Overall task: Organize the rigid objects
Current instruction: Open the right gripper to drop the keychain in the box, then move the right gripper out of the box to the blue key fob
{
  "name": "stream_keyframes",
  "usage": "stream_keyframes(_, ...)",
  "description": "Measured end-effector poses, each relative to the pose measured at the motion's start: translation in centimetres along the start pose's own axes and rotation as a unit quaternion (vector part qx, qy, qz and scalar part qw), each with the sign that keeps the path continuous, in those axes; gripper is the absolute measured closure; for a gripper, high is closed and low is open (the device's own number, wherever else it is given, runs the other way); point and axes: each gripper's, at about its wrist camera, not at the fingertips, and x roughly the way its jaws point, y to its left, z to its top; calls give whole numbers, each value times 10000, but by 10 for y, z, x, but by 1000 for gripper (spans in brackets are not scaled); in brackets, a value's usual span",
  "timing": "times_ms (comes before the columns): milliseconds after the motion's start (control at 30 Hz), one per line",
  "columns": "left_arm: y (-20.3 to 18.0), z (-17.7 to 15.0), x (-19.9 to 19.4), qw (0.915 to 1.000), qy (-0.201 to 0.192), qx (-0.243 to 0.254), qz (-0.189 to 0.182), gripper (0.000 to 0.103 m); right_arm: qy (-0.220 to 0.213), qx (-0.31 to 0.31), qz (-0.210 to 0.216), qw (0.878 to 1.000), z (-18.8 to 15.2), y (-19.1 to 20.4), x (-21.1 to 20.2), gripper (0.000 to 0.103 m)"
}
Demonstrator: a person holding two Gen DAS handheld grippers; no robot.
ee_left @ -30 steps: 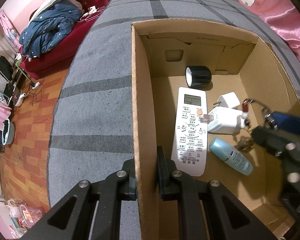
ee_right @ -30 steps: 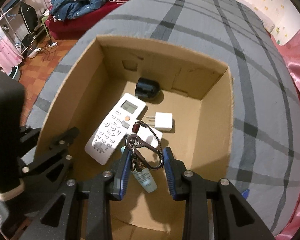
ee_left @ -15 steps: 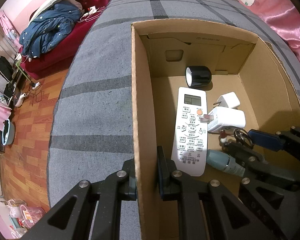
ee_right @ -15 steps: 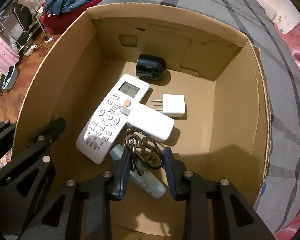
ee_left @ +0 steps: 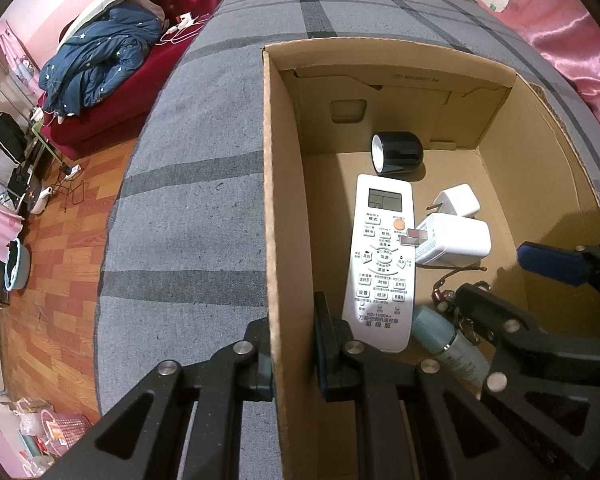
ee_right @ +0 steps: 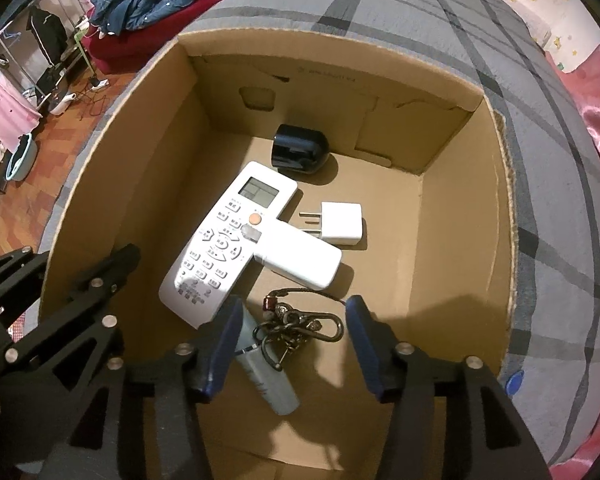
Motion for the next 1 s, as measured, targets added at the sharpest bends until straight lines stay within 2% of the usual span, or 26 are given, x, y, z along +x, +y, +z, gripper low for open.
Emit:
stream_keyframes(233,0,0,0,10000,-2,-3,-5,89,-141,-98,-48,9998,-1,-4,-18,40)
stream_keyframes(333,0,0,0,10000,1,0,0,89,-237,-54,-37,9997,0,-9,-28,32)
stream_keyframes(600,-1,-1,0,10000,-1,9,6,89,-495,144,-43,9987,4,-35,-59,2)
stream_keyframes(1000,-2,-1,1,10000,0,16,9,89,-727,488,-281,9958,-5,-96,-91,0)
